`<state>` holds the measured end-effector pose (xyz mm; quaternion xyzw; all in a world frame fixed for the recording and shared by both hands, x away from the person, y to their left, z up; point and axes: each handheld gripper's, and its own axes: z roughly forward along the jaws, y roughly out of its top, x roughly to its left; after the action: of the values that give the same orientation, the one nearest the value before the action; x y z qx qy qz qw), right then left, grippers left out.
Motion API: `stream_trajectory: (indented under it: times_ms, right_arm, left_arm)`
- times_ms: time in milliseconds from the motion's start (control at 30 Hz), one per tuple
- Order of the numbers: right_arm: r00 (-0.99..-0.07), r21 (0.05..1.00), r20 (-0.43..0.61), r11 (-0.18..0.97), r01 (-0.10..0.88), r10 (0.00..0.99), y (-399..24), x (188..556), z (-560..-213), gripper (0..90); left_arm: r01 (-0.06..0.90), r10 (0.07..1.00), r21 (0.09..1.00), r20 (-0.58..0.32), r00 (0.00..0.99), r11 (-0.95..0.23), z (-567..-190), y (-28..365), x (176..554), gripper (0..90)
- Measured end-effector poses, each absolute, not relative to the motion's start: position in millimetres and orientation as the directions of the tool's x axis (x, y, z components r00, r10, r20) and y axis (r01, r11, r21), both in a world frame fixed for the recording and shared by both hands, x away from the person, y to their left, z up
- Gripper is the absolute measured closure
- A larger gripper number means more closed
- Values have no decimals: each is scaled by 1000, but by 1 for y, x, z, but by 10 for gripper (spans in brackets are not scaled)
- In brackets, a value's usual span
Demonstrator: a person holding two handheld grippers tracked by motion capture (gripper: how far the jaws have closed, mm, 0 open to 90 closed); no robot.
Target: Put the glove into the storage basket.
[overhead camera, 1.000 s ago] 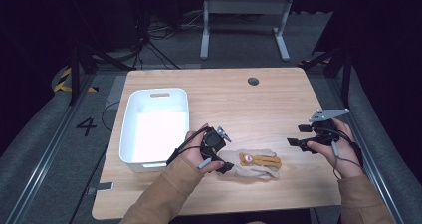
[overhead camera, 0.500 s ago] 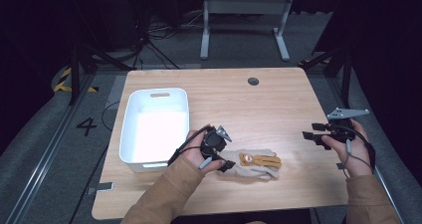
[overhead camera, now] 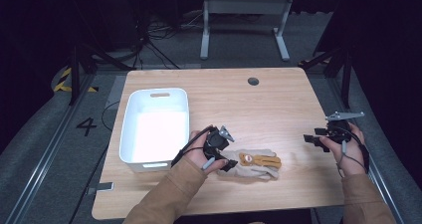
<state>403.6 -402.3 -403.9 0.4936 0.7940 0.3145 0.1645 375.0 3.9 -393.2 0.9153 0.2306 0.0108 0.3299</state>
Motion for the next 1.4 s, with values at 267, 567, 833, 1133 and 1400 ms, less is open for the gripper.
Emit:
stream_trajectory:
  times_ms: [267, 567, 833, 1133, 1400]
  right_arm:
    - [-480, 660, 84, 312, 683, 873, -399, 404, -405, 408]
    - [-521, 675, 105, 324, 663, 847, -393, 401, -403, 416]
    - [-532, 679, 100, 333, 654, 841, -394, 399, -404, 398]
    - [-530, 678, 108, 328, 658, 841, -396, 398, -407, 393]
    - [-526, 672, 115, 324, 666, 843, -397, 398, -409, 392]
  left_arm:
    - [357, 374, 640, -116, 920, -680, -400, 0, 379, 232]
    - [294, 321, 663, -85, 943, -689, -411, -4, 384, 212]
    - [277, 291, 644, -87, 953, -713, -423, -12, 388, 208]
    - [283, 278, 609, -105, 955, -741, -435, -18, 389, 189]
    - [271, 271, 599, -93, 958, -753, -441, -23, 387, 160]
